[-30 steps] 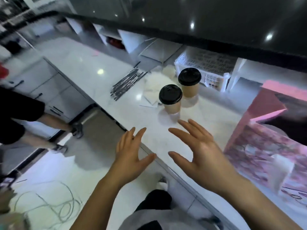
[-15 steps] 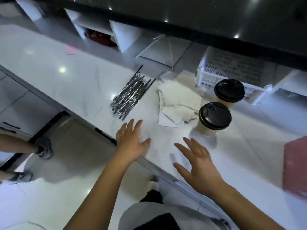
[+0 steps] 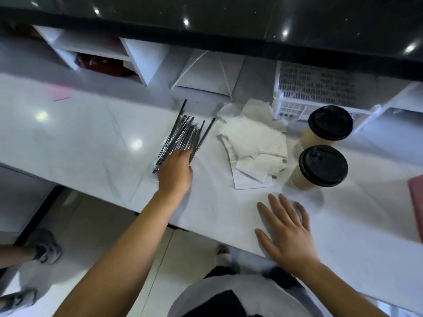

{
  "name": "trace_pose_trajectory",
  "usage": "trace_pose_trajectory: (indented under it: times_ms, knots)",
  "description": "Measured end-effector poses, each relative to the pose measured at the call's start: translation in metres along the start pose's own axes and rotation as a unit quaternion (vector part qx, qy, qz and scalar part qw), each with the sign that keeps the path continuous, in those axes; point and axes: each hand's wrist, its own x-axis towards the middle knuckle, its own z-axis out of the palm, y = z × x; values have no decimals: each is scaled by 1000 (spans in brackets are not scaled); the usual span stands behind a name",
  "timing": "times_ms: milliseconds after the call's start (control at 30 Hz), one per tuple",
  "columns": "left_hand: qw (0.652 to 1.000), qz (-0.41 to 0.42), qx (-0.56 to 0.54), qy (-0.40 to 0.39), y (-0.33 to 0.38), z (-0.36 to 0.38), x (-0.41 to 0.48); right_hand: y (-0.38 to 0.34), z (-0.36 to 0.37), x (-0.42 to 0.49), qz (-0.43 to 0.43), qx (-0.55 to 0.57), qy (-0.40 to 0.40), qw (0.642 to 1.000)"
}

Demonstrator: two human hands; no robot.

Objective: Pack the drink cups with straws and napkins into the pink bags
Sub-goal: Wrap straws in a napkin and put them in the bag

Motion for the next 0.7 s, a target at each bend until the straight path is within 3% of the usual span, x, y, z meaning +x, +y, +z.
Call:
trace_pose_trajectory:
  times_ms: [267, 433, 700]
  knots:
    - [994, -53, -96, 7, -7, -3, 3, 0, 6, 3, -11, 10, 36, 999]
    - [979, -127, -157, 21, -4, -9, -4, 1, 7, 2, -16, 17, 49, 999]
    - [902, -244, -354, 27, 18, -17, -20, 10, 3, 3, -27, 50, 2, 998]
